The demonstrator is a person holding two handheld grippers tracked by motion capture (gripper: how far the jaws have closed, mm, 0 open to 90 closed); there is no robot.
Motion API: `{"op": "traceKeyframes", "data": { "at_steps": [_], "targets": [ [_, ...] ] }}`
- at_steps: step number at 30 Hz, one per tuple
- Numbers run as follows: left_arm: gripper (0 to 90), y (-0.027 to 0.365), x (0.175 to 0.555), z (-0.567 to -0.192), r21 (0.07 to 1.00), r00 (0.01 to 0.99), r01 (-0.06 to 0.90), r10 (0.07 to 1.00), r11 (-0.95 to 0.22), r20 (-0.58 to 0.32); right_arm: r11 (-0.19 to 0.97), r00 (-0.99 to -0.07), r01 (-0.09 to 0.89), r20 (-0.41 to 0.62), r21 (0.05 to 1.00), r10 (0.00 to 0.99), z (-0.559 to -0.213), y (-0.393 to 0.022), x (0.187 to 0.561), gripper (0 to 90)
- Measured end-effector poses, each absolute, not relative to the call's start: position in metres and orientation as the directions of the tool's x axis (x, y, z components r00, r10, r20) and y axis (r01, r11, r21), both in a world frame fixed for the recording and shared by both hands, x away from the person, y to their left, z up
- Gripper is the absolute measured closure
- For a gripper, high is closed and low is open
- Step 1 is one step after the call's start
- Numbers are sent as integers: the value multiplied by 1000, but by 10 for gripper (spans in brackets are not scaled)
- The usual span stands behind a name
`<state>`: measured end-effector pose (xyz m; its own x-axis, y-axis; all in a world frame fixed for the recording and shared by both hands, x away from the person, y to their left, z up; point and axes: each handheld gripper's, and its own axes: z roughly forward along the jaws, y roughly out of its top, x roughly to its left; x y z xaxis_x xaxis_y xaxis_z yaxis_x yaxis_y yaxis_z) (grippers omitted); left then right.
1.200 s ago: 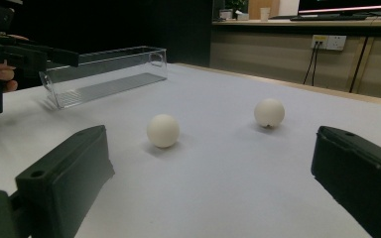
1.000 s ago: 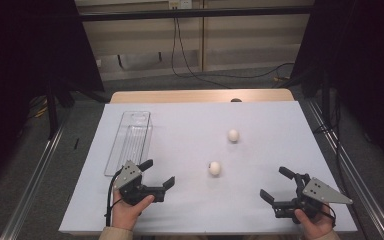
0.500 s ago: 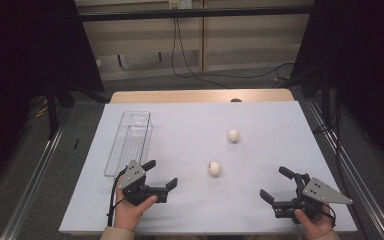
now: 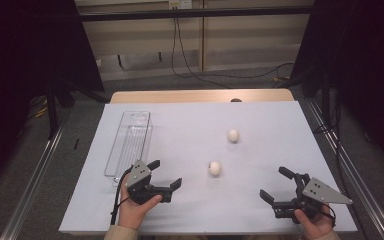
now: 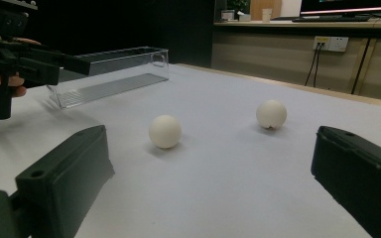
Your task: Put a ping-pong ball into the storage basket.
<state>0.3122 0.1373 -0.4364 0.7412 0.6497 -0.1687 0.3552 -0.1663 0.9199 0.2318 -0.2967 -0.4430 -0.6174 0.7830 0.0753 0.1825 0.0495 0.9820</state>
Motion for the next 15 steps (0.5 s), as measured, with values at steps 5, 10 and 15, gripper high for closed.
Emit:
{"op": "traceKeyframes", "data": {
  "at_steps": [5, 10, 15],
  "targets": [
    [22, 134, 313, -437, 918, 746, 356, 645, -174, -166, 50, -618, 182, 75, 982, 783, -443, -297, 232, 13],
    [23, 131, 314, -438, 914, 749, 362, 641, -184, -168, 51, -619, 181, 73, 982, 782, -443, -296, 232, 14],
    [24, 125, 315, -438, 910, 750, 367, 640, -191, -168, 50, -619, 181, 74, 982, 782, -443, -296, 232, 13]
  ]
}}
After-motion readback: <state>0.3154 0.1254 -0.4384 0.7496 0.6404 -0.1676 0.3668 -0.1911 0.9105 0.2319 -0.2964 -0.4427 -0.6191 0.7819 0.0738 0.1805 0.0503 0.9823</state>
